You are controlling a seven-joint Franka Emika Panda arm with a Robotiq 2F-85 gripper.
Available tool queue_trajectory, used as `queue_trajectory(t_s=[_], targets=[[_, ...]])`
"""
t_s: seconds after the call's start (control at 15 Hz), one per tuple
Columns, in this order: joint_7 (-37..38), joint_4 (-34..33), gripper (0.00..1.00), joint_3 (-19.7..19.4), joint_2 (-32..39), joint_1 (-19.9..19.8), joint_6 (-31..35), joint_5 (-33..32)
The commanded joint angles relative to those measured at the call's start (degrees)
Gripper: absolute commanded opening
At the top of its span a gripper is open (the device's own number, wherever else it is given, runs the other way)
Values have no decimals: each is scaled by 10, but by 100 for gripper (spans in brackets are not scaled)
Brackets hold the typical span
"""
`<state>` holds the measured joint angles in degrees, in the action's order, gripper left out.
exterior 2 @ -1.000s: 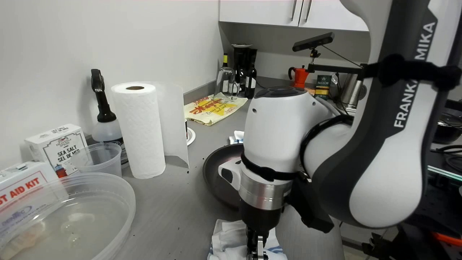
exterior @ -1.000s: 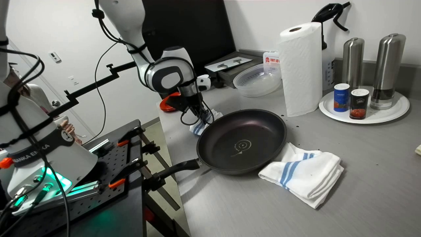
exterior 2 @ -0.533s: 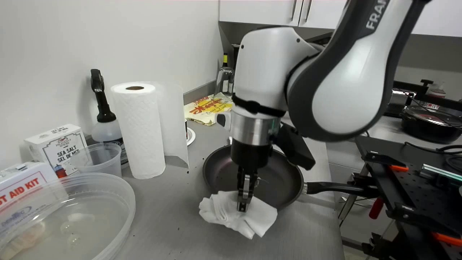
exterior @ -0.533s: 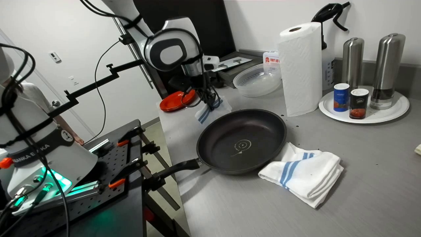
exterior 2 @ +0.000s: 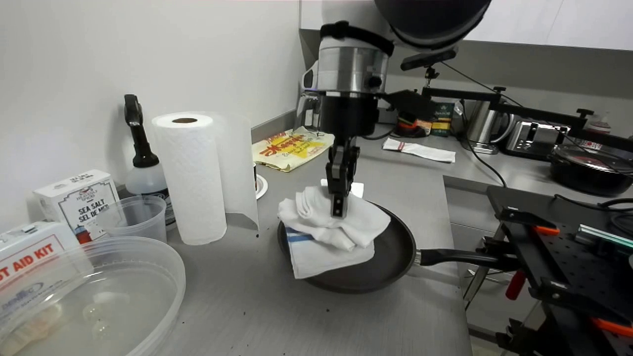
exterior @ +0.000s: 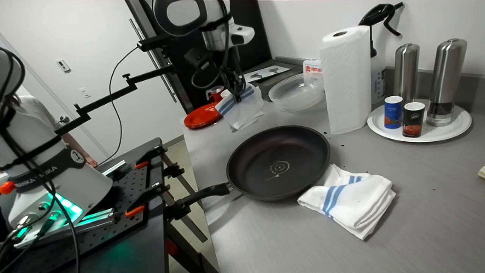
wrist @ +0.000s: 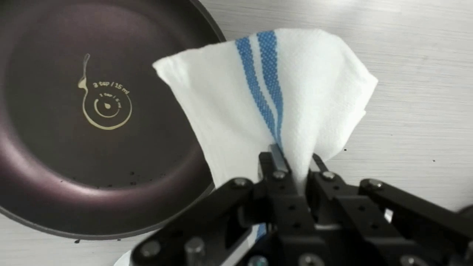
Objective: Pick the cloth and wipe the pan
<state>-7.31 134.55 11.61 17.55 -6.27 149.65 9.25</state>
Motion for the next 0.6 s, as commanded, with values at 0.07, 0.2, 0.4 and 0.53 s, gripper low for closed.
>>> queue_trajectory(t_s=[0.07,0.2,0.4,0.53], targets=[[-14,9,3,-30,-60,10,-34,23],[-17,6,3,-42,-67,9,-35,22],[-16,-4,3,-58,-66,9,-34,22],[-16,-12,3,-62,-63,10,-42,24]])
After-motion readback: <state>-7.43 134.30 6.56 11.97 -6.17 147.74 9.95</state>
